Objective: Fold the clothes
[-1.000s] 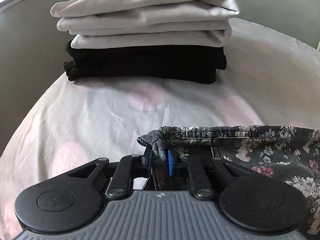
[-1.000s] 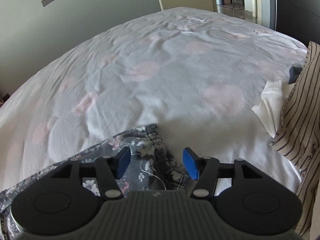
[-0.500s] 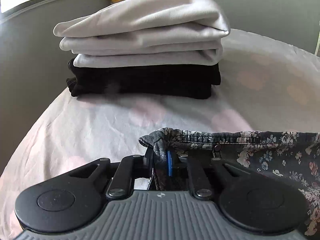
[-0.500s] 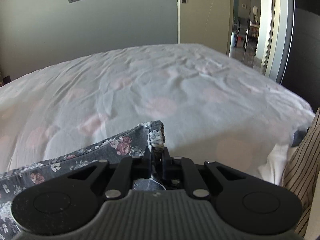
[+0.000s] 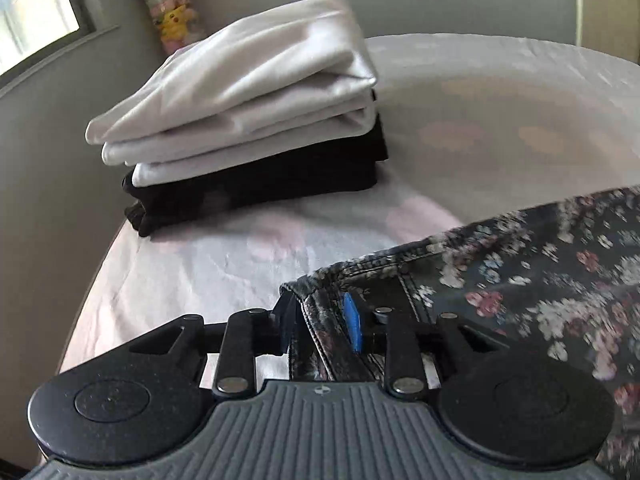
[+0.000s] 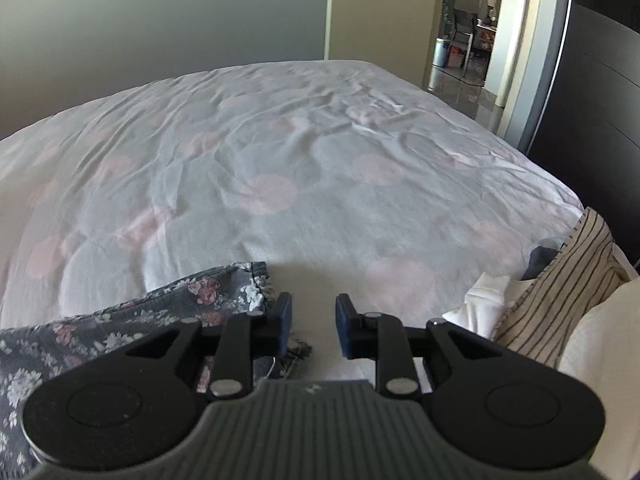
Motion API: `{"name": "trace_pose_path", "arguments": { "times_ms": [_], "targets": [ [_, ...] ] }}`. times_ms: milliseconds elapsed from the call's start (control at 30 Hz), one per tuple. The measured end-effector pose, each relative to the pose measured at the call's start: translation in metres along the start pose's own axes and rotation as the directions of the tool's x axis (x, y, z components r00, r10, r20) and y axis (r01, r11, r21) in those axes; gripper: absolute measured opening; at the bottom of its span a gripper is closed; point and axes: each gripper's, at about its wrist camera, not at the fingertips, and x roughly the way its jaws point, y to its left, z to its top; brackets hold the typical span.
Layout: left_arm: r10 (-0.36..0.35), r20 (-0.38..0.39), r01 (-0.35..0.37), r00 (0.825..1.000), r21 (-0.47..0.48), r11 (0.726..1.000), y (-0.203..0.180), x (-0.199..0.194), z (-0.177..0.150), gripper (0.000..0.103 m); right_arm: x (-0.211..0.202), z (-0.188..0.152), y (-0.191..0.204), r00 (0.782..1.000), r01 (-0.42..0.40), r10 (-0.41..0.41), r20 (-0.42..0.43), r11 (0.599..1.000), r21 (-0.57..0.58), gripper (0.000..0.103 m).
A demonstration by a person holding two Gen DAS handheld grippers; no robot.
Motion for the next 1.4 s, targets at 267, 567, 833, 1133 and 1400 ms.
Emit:
{"name": "trace_pose_path", "arguments": {
  "times_ms": [267, 567, 833, 1133, 1400],
  "targets": [
    [-0.135, -0.068, 0.151, 0.988, 0.354, 0.923, -0.025, -0.092, -0.044, 0.033, -0.099, -0.023, -0.023, 0.994, -0.109, 0.104, -0.034, 0.974, -0.198, 0.027],
    [-0.168, -0.293, 0.316, 0.941, 0.588, 0.744, -0.043, -0.131, -0.11, 0.036, -0.195, -0.095, -0.053, 0.986, -0.161, 0.134, -0.102, 0.921, -0.355, 0.033],
    [-0.108, -0.39, 0.367, 0.914, 0.687, 0.626, -0.043, -0.143, -0.162, 0.036, -0.237, -0.161, -0.078, 0.982, -0.154, 0.096, -0.161, 0.905, -0.396, 0.036],
    [-0.087, -0.27, 0.282, 0.959, 0.881, 0.38, -0.049, -0.15, -0.202, 0.037, -0.245, -0.192, -0.086, 0.985, -0.074, 0.014, -0.169, 0.931, -0.356, 0.036],
    [-0.129, -0.236, 0.251, 0.963, 0.962, 0.111, -0.067, -0.148, -0.256, 0.048, -0.256, -0.209, -0.096, 0.98, -0.006, -0.068, -0.185, 0.927, -0.374, 0.037]
  ]
}}
